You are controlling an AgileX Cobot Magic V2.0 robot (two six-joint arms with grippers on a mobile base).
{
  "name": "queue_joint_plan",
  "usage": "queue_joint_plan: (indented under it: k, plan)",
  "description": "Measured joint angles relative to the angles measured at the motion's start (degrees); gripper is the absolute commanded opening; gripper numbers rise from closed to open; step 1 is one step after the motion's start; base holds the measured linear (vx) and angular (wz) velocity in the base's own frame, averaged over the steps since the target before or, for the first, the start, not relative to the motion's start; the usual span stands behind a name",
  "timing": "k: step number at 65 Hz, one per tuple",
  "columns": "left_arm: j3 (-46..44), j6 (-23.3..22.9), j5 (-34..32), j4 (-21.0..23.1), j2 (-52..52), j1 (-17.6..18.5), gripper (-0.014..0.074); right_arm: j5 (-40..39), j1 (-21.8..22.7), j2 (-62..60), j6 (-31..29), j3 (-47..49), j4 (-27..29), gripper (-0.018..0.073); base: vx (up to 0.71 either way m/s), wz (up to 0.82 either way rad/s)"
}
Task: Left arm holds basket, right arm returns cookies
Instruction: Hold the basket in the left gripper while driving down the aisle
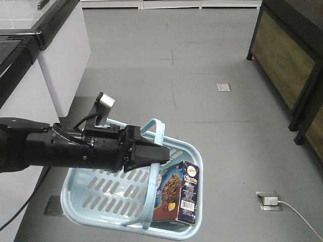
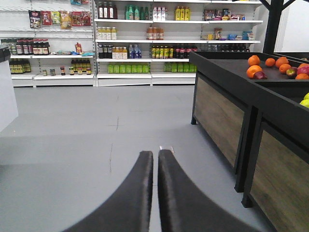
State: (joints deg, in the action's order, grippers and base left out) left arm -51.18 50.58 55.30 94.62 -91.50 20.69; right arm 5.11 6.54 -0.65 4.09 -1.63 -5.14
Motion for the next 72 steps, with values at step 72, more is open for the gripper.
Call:
queue_joint_plan:
  k: [72]
  plan:
    - [0.0,0.3,-7.0,0.7,0.0,0.0,-0.0003,0.0,0.0,0.0,0.0,0.0,0.0,-0.0006,0.00,0.00]
